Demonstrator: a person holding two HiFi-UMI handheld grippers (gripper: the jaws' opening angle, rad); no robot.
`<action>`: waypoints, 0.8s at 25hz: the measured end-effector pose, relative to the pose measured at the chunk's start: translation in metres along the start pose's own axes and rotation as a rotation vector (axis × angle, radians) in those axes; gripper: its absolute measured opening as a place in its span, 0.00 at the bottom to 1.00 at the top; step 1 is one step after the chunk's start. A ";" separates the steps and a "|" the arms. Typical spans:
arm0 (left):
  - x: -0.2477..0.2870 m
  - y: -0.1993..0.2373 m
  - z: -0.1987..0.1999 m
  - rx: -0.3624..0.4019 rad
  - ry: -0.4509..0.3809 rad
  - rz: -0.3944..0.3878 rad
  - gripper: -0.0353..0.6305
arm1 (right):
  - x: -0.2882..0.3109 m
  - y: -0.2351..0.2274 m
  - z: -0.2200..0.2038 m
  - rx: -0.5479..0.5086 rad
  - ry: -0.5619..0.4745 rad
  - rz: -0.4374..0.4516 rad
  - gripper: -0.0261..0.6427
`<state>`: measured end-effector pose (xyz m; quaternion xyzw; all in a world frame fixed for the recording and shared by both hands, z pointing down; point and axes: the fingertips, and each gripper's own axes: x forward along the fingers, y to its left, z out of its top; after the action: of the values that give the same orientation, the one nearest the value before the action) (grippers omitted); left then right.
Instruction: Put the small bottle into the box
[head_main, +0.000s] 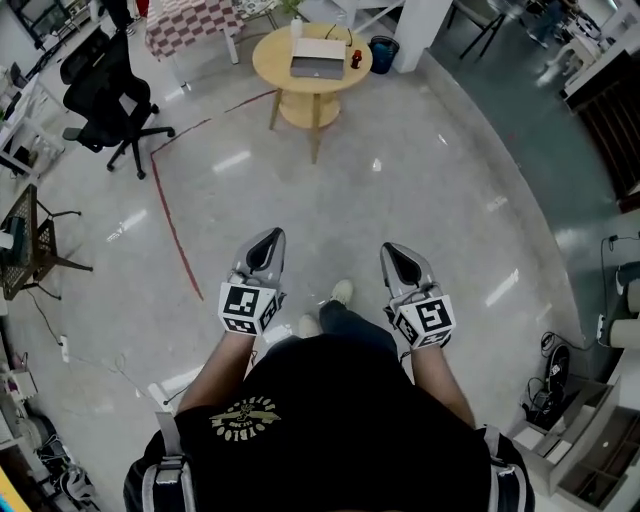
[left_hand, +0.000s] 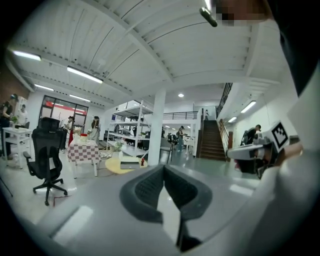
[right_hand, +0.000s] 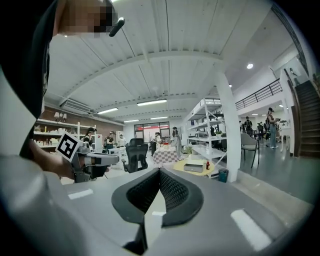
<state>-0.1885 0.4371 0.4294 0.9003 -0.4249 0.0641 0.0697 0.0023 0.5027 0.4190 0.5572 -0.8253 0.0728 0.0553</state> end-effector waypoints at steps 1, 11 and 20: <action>0.002 -0.002 -0.001 -0.002 0.005 -0.003 0.05 | -0.001 -0.001 0.000 0.000 0.005 0.000 0.05; 0.080 -0.012 0.010 0.003 0.003 -0.053 0.05 | 0.028 -0.057 0.000 0.009 0.026 -0.008 0.05; 0.164 -0.044 0.044 0.024 -0.037 -0.034 0.05 | 0.042 -0.151 0.020 0.016 -0.016 0.008 0.05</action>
<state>-0.0485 0.3327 0.4117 0.9092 -0.4098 0.0514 0.0523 0.1262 0.4050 0.4158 0.5548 -0.8274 0.0754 0.0439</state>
